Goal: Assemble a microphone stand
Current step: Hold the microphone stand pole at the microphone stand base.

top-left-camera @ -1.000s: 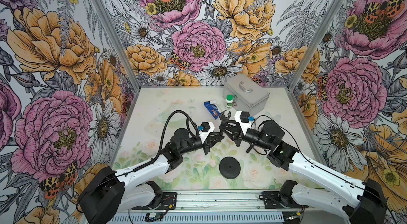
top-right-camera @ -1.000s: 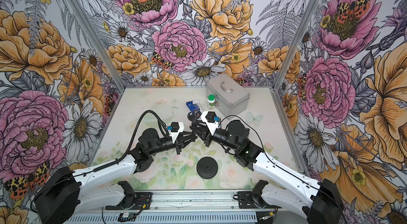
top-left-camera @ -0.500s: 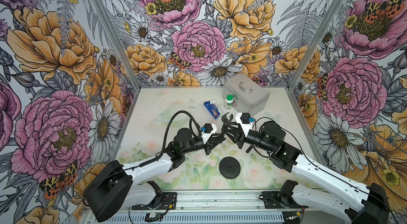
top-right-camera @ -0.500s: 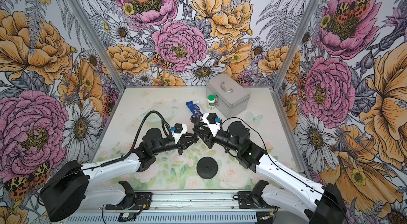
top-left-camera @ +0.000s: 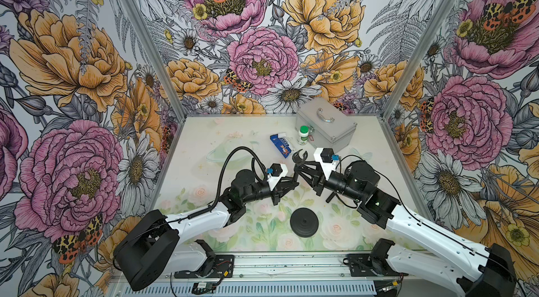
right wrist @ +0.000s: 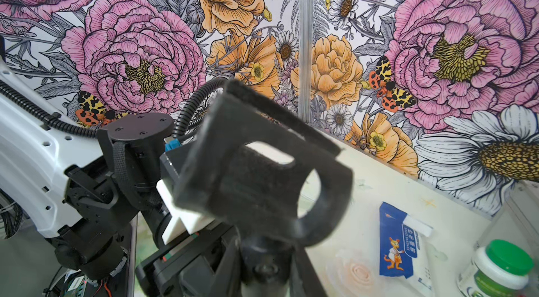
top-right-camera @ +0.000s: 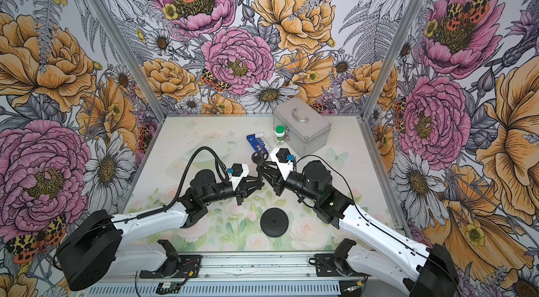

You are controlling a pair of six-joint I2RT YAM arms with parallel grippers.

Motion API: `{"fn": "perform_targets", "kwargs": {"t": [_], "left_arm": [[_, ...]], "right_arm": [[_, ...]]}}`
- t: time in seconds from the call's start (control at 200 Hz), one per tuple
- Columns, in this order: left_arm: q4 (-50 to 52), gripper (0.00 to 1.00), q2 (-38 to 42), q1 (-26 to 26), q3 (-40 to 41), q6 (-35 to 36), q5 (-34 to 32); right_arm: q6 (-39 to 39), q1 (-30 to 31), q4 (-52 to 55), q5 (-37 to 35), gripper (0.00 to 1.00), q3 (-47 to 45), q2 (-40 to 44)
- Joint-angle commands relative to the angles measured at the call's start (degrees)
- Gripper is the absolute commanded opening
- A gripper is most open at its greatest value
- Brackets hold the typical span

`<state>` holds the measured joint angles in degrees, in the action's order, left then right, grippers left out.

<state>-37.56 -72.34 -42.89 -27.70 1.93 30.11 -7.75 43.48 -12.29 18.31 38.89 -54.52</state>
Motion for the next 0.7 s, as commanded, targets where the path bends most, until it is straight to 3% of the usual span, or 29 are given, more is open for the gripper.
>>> {"fn": "perform_targets", "kwargs": {"t": [0.0,0.09,0.135,0.16,0.37,0.56,0.695], "left_arm": [[-0.6,0.2,-1.26,0.36,-1.65,-1.49,0.02],[0.71,0.36,-1.8,0.53,-2.35,-1.86,-0.61],[1.15,0.54,-1.86,0.52,-2.61,-2.24,-1.56],[1.4,0.58,-1.93,0.57,-2.79,-2.62,-1.95],[1.6,0.65,-2.52,0.03,-3.59,-1.38,1.0],[1.72,0.66,-8.86,-1.3,-7.35,2.02,10.59],[1.67,0.67,-12.99,-1.3,-9.12,3.09,14.25]], "right_arm": [[0.39,0.02,-0.14,1.35,0.11,-0.66,-0.46],[0.7,0.02,1.69,0.3,0.1,-1.08,0.4],[0.71,-0.06,2.22,-0.62,0.08,-1.55,1.03],[0.57,-0.07,2.48,-1.1,0.07,-1.94,1.43],[-2.09,0.25,-0.59,-3.76,0.03,-9.48,5.18],[-2.6,1.0,-9.6,-5.6,0.02,-19.55,9.74],[-2.03,1.63,-10.04,-6.36,0.02,-23.14,13.11]]}}
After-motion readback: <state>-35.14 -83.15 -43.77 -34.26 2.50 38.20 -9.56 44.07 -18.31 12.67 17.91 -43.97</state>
